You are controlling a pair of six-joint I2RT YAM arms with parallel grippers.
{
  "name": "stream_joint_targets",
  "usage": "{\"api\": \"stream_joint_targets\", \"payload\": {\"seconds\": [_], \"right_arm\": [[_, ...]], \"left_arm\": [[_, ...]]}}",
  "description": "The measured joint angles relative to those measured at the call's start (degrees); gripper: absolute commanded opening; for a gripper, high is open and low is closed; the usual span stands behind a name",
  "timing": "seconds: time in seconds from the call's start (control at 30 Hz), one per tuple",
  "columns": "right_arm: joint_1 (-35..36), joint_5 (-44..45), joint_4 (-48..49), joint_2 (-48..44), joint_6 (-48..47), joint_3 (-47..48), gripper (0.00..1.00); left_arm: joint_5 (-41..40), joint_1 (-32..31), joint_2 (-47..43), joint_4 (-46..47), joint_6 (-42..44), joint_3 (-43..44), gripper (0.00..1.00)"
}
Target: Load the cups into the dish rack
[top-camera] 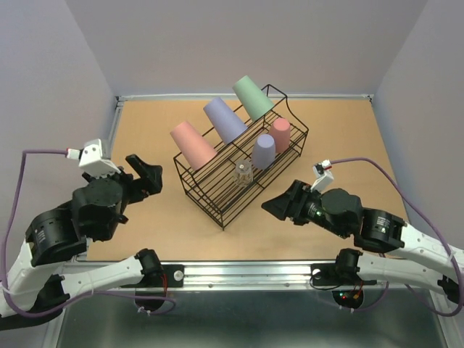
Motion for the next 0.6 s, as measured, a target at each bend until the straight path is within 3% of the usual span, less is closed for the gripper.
{"api": "stream_joint_targets", "payload": {"seconds": [0.23,0.6], "right_arm": [[0.0,-1.62,0.04,6.1,-0.63,1.79,0.8],[0.0,-1.81,0.15,4.35,0.7,1.7,0.83]], "left_arm": [[1.18,0.0,-4.66,-4.24,-5.57,-6.38,0.97],[1.31,0.0,-12.31,-6.47,-9.99,-14.84,0.97]]}}
